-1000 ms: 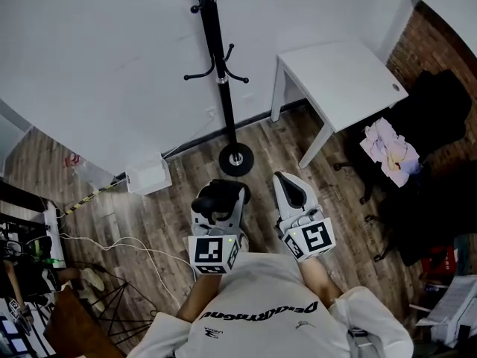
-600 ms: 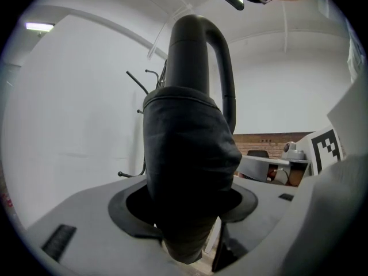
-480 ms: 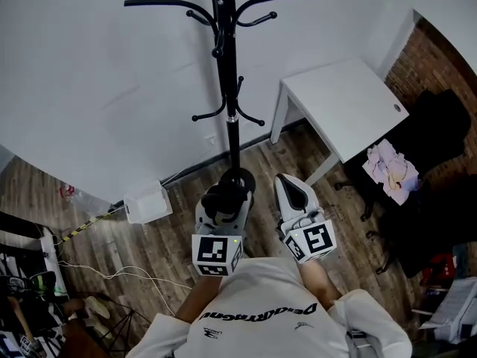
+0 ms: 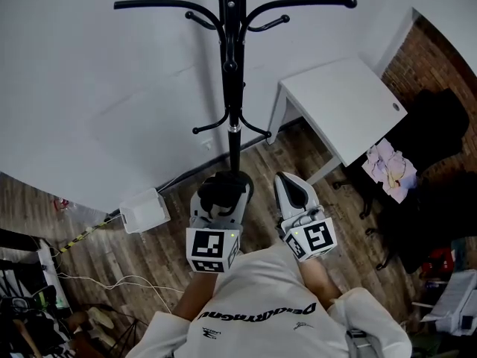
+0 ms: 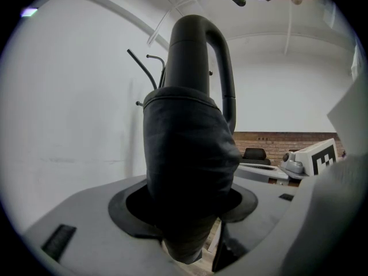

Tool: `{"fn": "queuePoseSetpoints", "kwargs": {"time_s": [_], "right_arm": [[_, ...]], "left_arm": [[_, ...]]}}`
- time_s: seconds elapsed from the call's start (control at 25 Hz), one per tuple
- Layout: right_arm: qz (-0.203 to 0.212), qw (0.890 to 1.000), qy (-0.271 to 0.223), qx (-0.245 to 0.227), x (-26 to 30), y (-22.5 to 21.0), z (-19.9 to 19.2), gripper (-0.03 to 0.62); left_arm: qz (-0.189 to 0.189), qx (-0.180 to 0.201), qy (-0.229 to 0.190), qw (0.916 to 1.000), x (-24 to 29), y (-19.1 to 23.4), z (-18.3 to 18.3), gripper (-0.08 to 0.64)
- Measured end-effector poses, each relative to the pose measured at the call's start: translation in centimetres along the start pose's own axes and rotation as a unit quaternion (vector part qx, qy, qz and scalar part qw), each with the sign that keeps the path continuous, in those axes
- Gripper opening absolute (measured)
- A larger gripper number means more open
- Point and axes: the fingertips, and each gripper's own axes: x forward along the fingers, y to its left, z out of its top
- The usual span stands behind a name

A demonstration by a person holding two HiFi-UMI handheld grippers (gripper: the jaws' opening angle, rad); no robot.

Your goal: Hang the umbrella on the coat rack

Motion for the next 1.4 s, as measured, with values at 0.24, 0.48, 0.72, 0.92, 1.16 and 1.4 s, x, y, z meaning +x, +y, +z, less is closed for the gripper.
{"fn": "queuePoseSetpoints", "kwargs": {"time_s": [0.24,0.48,0.72,0.92,1.16,1.4], "right_arm": [[0.003,1.0,-0.003,0.002,0.8,-1.6,0.4,-0.002],[0.025,1.0,-0.004,0.008,2.3,-3.0,0.8,-0.002],[0.043,0.999,-0.01,0.005,3.8,-5.0,1.5,-0.002],[0.055,0.998,-0.014,0.008,4.1,-5.6,1.7,-0.002],[0.072,0.997,-0.015,0.015,4.5,-6.4,1.6,-0.002],[0.081,0.996,-0.019,0.017,4.9,-6.7,1.6,-0.002]], "left_arm": [[0.003,0.012,-0.008,0.9999,1.8,0.0,2.6,0.249],[0.026,0.021,-0.025,0.9991,3.6,0.2,6.0,0.249],[0.046,0.029,-0.037,0.9978,5.8,1.0,9.1,0.25],[0.056,0.036,-0.038,0.997,6.7,1.5,11.0,0.25],[0.069,0.032,-0.032,0.9966,8.3,2.4,12.5,0.252],[0.064,0.001,-0.016,0.9978,10.1,4.0,12.8,0.252]]}}
